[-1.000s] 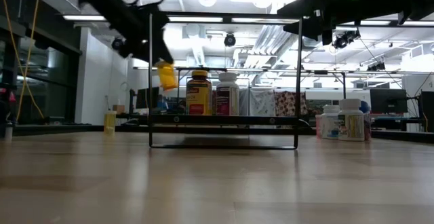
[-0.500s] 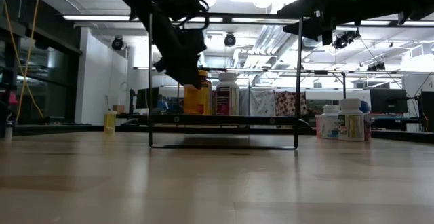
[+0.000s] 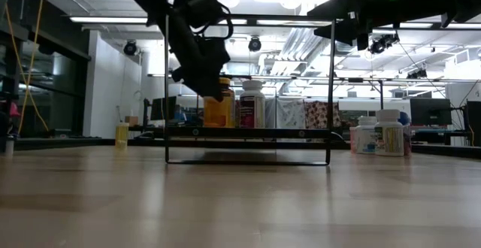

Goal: Pick and place medicine bottles onto shelf by color
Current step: Put the big orange medicine bottle on the shelf

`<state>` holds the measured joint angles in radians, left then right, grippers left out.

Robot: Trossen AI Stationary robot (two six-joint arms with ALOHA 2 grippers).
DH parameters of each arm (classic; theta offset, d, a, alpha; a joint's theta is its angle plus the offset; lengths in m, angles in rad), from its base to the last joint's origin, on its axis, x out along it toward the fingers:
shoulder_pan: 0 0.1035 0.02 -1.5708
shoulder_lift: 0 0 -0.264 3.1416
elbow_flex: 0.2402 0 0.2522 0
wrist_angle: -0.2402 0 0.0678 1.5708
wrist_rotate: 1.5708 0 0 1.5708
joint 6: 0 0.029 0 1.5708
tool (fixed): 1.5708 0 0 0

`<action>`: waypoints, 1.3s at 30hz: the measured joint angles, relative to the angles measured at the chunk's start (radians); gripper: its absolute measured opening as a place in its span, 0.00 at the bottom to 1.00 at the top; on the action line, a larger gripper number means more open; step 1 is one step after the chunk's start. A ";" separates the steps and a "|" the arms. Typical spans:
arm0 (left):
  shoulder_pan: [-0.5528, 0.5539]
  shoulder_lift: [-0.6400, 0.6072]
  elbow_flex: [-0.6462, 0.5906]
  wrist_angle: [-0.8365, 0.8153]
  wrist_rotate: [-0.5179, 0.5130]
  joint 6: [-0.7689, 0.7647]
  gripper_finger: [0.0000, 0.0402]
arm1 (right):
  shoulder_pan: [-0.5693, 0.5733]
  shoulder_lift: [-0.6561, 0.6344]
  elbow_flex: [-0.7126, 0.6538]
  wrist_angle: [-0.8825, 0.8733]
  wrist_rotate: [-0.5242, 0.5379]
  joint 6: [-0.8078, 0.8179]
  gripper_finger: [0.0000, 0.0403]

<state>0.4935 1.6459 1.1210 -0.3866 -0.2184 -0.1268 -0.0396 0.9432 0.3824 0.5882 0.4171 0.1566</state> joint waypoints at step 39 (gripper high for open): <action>0.021 0.001 0.000 0.021 -0.001 -0.004 0.63 | 0.000 0.000 0.000 0.000 0.000 0.000 0.69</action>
<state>0.5140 1.6466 1.1210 -0.3656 -0.2195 -0.1307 -0.0395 0.9432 0.3824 0.5880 0.4171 0.1566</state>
